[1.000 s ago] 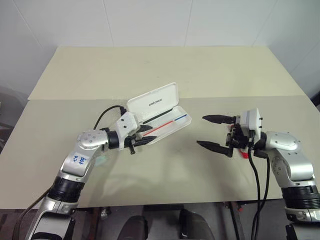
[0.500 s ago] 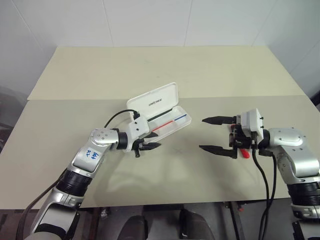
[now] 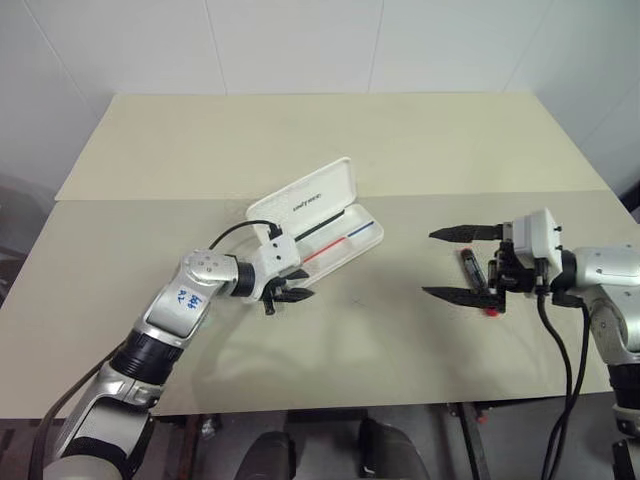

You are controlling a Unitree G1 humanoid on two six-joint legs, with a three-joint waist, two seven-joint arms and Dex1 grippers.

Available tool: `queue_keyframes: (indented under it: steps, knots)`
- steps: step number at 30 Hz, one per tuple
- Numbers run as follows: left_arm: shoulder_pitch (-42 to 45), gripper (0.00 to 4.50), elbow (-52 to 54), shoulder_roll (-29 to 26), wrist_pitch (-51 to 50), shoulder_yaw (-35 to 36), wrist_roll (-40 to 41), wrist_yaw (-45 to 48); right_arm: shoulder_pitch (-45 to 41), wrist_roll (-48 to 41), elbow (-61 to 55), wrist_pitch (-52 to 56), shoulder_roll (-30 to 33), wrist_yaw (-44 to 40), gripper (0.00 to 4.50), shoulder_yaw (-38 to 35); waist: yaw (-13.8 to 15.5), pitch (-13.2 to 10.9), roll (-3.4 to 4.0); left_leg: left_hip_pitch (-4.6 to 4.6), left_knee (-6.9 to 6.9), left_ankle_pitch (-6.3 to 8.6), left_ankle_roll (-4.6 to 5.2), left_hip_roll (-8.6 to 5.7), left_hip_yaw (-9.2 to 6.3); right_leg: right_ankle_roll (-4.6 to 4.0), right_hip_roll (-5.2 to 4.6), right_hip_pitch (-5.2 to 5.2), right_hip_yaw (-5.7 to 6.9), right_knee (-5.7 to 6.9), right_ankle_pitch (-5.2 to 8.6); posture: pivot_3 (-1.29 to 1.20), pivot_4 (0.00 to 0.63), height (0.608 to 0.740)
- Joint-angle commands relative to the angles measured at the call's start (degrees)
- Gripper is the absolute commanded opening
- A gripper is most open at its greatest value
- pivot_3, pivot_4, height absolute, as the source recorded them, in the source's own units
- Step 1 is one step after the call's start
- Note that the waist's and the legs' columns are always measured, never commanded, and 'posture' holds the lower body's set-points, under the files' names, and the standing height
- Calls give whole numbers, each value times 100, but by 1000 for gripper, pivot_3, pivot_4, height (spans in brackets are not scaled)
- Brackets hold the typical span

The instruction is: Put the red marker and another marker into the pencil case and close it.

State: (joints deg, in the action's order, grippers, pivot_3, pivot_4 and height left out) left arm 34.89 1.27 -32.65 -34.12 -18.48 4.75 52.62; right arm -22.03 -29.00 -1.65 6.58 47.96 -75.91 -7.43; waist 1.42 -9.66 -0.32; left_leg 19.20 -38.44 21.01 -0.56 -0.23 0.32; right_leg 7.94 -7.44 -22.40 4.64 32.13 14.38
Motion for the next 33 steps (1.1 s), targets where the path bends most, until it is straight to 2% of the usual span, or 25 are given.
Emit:
queue_keyframes:
  steps: [1, 2, 3, 6, 8, 14, 24, 33]
  knots:
    - [98, 1875, -264, 4, -175, -267, -186, 100, -173, -117, -74, -17, 130, -28, 4500, -249, -1, 0, 0, 0, -2, 0, 0, 0, 0, 0, 0, 0, 0, 2, 0, 0, 150, 740]
    - [149, 1516, -306, 51, -186, -294, -203, 81, -195, -127, -100, -10, 137, -13, 4500, -255, 0, 0, 0, 0, -4, 0, 0, 0, 0, 0, 0, 0, -1, 3, 0, 0, 150, 740]
    - [193, 1352, -349, 97, -194, -311, -210, 67, -214, -136, -120, -3, 140, -3, 4500, -260, -1, 0, -1, 0, -5, 0, 0, 0, 0, 0, 0, 0, -1, 4, 0, 0, 150, 740]
    - [263, 327, -442, 177, -168, -339, -240, 53, -249, -140, -139, 0, 139, 8, 4500, -260, 16, 2, -1, 0, -9, 0, 0, 0, 0, 0, -1, 1, -2, 5, 0, 0, 150, 740]
    - [280, 14, -452, 234, -134, -396, -249, 90, -273, -154, -182, 19, 152, 24, 4500, -273, 61, 2, 0, 3, -22, 0, 0, 0, -6, 0, -2, 6, 1, 8, 0, 0, 150, 740]
    - [209, 14, -381, 334, -18, -519, -243, 274, -362, -156, -142, 36, 197, 25, 4500, -281, 81, 5, -2, -2, -49, 4, 7, -2, -11, -2, -4, 22, 0, 17, -6, 0, 150, 740]
    - [75, 14, 236, 225, 185, -645, 180, 1323, -454, -119, -25, 47, 158, 5, 4500, -185, 83, 6, 1, 13, -48, 29, 41, -7, -7, -2, -8, 2, 3, 20, -6, 0, 150, 740]
    - [142, 14, 511, 158, 42, -856, -2, 1428, -361, -138, -156, 173, 126, 36, 4500, -169, 113, 6, 1, 20, -63, 73, 59, -4, 10, -1, -40, 3, 123, 17, -6, 0, 150, 740]
